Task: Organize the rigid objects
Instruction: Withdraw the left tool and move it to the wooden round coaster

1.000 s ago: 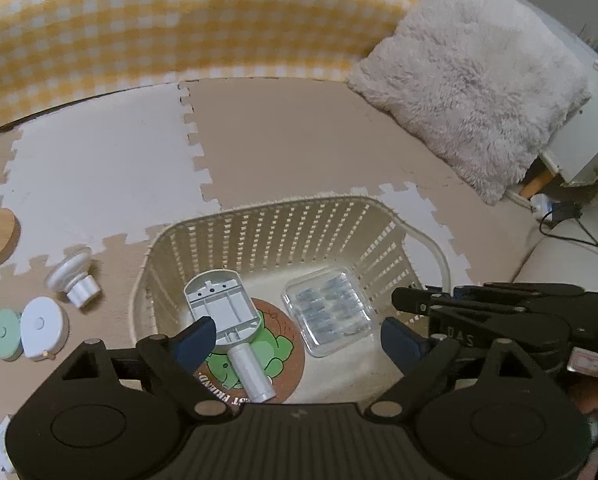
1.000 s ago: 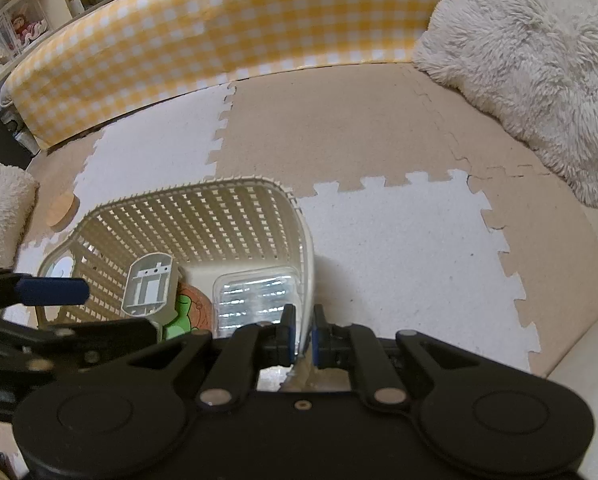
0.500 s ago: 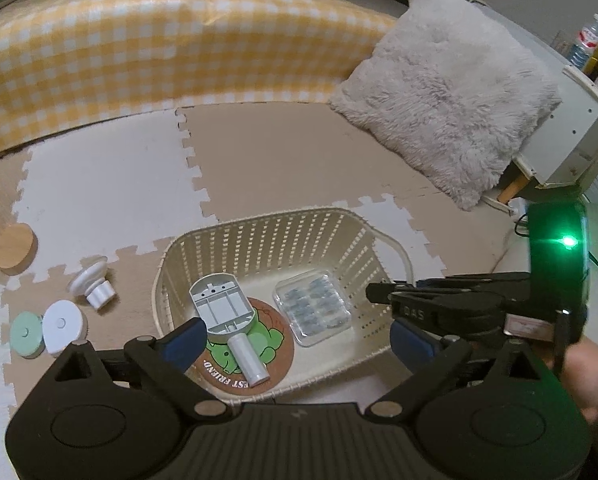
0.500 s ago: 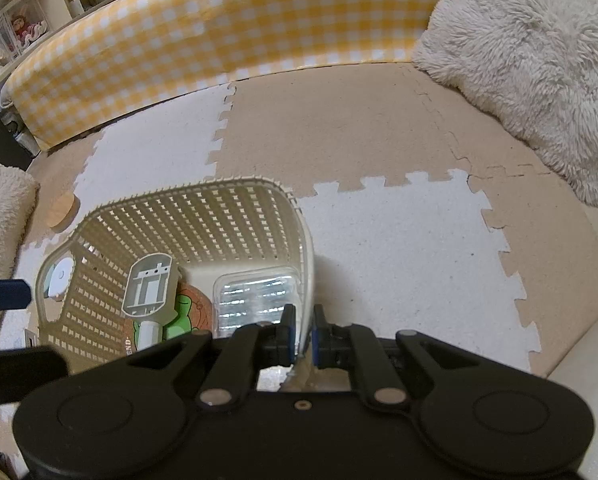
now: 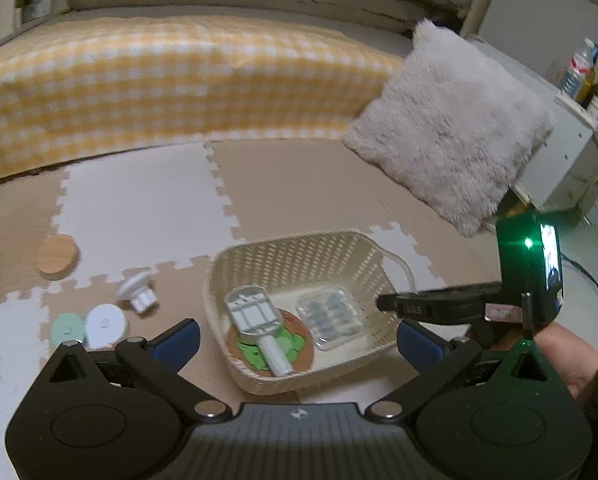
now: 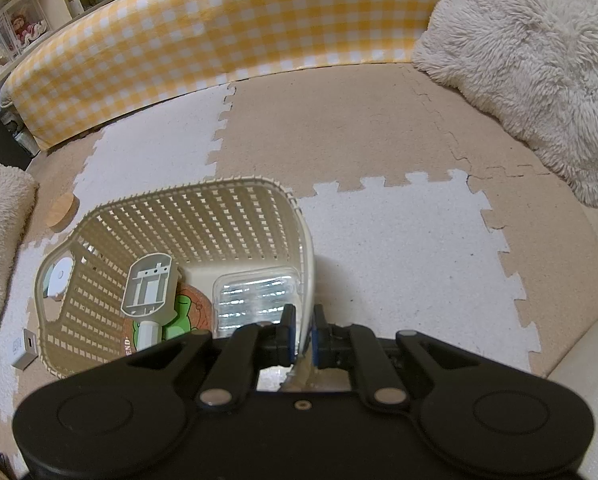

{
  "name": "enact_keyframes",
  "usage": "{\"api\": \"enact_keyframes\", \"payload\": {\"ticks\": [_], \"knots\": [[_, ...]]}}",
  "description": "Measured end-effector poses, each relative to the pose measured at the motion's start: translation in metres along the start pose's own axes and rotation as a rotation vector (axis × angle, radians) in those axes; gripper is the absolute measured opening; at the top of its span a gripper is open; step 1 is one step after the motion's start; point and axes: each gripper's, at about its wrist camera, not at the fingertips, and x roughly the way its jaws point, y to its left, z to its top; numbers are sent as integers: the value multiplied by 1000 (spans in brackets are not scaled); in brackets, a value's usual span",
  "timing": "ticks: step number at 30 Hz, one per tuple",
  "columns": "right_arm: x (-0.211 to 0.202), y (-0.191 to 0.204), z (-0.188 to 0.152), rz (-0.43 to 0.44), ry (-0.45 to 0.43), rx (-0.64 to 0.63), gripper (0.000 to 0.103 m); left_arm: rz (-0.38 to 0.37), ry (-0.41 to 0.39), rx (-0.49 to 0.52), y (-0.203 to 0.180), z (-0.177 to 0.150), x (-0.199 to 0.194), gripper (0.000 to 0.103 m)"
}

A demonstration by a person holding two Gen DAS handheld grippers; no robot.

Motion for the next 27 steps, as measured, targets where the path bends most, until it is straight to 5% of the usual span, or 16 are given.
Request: {"api": "enact_keyframes", "payload": {"ticks": [13, 27], "knots": [[0, 0, 0, -9, -1, -7, 8, 152, -127, -91, 85, 21, -20, 103], [-1, 9, 0, -52, -3, -37, 7, 337, -189, -260, 202, 38, 49, 103]]}}
